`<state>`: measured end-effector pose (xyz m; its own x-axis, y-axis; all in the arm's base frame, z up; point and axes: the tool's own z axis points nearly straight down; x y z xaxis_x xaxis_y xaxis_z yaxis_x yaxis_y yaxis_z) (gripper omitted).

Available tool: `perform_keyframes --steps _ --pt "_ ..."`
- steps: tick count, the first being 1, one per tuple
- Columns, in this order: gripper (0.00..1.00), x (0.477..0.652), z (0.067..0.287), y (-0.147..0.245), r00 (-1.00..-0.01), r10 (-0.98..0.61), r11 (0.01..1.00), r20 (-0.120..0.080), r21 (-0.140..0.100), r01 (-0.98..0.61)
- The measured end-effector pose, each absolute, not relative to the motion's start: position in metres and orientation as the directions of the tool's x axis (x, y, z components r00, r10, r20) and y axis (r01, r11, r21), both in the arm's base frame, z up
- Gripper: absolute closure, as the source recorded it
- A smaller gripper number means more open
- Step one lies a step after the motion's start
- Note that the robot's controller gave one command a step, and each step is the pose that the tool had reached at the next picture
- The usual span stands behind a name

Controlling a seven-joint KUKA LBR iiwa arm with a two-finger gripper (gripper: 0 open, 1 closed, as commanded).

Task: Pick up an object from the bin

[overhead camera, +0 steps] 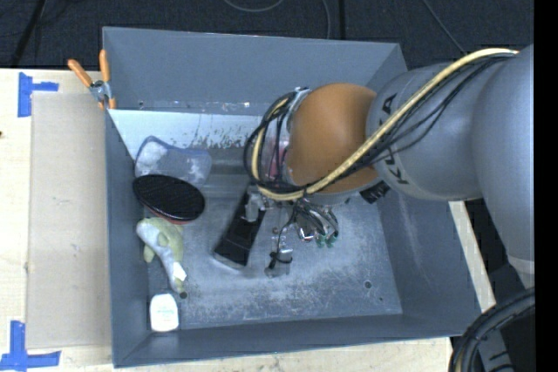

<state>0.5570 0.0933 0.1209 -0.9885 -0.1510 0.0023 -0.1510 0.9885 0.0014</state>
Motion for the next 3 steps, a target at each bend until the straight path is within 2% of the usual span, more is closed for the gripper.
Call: perform_keyframes --steps 1,2,3 --pt "0.0 0.563 0.125 0.121 -0.975 -0.223 0.975 0.007 0.0 -0.223" --pt "0.0 0.57 0.132 0.129 -0.953 -0.304 0.953 0.001 0.002 -0.304" --pt "0.0 0.592 0.073 0.111 -0.829 -0.559 0.829 0.001 0.002 -0.559"
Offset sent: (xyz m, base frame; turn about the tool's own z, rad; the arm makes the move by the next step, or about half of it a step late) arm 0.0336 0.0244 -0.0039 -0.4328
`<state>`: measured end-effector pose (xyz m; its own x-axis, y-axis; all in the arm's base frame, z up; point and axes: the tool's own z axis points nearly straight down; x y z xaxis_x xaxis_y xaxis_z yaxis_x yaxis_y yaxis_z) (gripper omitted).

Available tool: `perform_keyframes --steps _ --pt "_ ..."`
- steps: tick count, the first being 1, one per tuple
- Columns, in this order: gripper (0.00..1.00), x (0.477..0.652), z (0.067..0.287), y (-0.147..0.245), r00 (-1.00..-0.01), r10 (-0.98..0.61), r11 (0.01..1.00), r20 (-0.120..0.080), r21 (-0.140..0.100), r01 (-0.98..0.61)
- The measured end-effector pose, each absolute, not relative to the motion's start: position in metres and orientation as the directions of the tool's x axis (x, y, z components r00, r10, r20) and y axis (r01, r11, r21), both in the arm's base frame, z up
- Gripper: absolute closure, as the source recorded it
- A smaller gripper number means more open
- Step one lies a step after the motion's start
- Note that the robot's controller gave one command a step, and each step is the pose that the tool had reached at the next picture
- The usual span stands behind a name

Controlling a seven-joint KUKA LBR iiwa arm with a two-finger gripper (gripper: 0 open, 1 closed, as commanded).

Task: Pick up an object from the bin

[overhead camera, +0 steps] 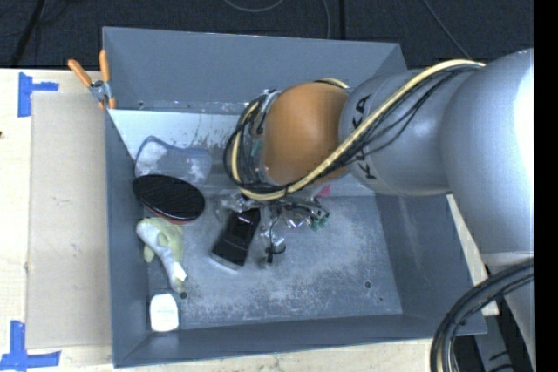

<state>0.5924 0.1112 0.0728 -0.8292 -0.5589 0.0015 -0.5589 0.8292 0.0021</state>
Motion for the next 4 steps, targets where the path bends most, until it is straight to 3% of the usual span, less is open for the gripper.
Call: perform_keyframes --steps 1,4 --pt "1.0 0.607 0.0703 0.1057 -0.804 -0.595 0.804 -0.003 0.004 -0.595" --pt "1.0 0.6045 0.0774 0.1051 -0.805 -0.594 0.805 0.004 0.007 -0.594"
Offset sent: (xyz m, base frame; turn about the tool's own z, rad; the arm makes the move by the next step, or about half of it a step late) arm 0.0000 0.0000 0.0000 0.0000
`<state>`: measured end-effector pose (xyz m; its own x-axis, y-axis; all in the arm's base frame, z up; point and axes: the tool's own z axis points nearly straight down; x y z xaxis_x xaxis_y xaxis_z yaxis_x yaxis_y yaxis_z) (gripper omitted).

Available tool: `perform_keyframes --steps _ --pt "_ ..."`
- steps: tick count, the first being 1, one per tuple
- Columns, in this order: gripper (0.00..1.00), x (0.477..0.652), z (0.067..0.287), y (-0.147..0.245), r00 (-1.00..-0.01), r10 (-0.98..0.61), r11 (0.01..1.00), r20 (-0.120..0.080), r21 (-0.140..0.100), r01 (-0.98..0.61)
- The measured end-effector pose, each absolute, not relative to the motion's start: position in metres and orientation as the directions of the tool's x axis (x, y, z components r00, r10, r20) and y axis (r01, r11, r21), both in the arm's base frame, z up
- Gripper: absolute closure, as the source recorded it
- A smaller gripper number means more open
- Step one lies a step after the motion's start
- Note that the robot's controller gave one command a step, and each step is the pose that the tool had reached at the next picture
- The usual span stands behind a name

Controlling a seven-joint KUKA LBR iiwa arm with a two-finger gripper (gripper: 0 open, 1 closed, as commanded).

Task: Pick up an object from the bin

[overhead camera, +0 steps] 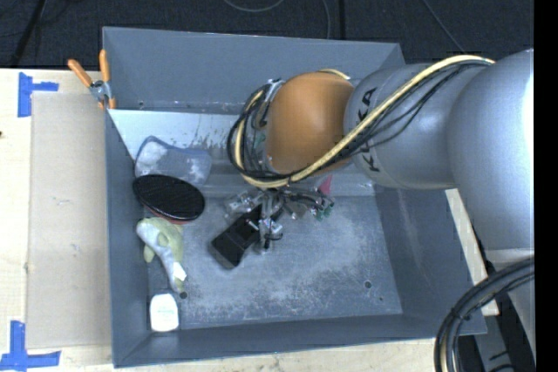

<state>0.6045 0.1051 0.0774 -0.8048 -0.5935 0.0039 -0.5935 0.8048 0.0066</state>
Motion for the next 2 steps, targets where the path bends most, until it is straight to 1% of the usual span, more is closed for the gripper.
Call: perform_keyframes --steps 1,2 --pt "1.0 0.602 0.096 0.105 -0.805 -0.593 0.805 0.012 0.011 -0.593" --pt "1.0 0.603 0.118 0.105 -0.806 -0.592 0.806 0.007 0.008 -0.592"
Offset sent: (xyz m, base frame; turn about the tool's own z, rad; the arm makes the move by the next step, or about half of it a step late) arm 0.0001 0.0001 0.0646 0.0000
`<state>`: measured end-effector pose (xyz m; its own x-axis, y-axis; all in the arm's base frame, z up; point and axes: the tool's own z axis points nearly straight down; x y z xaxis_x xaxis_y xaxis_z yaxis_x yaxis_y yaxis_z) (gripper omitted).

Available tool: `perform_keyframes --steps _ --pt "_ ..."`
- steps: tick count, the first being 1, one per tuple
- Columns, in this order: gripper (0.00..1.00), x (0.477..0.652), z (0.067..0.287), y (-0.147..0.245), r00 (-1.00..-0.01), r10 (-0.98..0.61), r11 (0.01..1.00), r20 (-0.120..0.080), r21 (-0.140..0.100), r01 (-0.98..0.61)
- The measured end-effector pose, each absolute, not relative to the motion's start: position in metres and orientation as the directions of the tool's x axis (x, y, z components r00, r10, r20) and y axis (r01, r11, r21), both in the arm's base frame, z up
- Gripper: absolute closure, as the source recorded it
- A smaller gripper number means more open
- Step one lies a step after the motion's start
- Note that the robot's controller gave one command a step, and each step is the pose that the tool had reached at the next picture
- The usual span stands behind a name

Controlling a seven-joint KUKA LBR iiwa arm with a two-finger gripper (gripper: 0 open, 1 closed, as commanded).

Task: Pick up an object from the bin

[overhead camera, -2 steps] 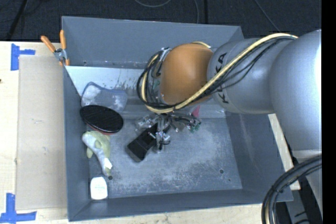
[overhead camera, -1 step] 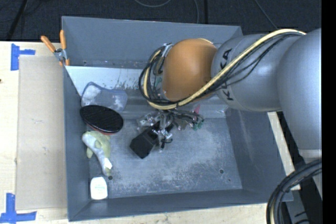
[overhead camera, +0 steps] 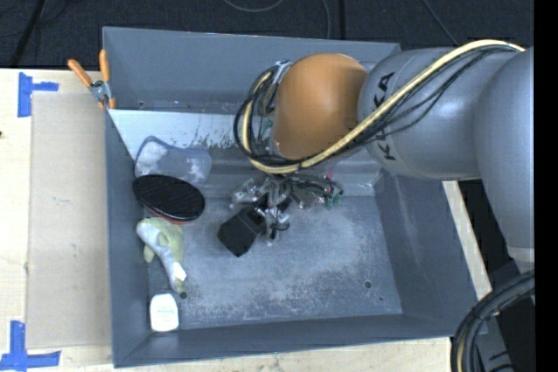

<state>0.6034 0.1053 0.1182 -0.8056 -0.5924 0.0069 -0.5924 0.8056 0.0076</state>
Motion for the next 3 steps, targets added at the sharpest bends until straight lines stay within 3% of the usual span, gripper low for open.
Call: perform_keyframes --steps 3 --pt "1.0 0.602 0.15 0.106 -0.807 -0.59 0.807 0.011 0.01 -0.59"
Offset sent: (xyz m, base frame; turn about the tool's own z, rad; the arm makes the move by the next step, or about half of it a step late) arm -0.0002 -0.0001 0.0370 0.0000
